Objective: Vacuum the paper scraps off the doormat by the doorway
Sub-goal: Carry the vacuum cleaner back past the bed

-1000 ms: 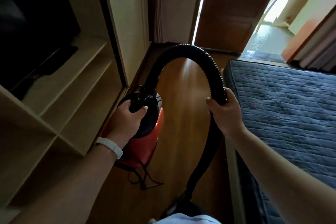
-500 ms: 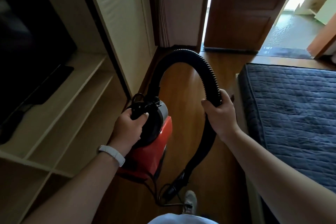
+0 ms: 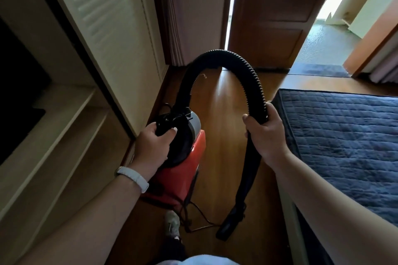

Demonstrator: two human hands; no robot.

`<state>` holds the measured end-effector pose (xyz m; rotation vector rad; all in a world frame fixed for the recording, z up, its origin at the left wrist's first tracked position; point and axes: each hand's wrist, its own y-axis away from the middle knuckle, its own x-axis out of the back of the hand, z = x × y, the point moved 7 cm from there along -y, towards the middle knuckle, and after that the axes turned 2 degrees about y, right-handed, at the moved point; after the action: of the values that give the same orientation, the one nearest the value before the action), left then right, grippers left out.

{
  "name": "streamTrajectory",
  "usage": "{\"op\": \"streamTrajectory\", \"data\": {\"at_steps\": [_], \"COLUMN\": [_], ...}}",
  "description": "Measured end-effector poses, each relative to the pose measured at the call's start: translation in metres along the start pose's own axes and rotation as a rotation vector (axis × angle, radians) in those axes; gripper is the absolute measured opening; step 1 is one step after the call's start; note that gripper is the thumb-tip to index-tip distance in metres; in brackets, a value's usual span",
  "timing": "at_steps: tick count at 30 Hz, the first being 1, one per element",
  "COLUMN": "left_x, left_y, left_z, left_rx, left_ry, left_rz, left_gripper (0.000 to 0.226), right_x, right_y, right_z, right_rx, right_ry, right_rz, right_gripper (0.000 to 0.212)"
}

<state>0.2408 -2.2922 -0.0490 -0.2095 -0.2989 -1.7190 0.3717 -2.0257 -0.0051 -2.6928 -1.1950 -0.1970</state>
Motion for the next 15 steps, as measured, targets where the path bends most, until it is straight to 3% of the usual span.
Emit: {"op": "streamTrajectory", "data": {"at_steps": [15], "left_x": [-0.062], "left_y": [-0.269], "left_z": [0.036], "left_rx": [-0.057], "left_ry": [-0.058], "left_rz": [-0.297], "left_gripper": [0.017], "right_x": [-0.071], "right_y": [-0.183], "right_z": [0.007], "right_rx": [-0.040], "right_ry": [0.192], "right_rz": [0.279], "right_gripper": [0.019]}}
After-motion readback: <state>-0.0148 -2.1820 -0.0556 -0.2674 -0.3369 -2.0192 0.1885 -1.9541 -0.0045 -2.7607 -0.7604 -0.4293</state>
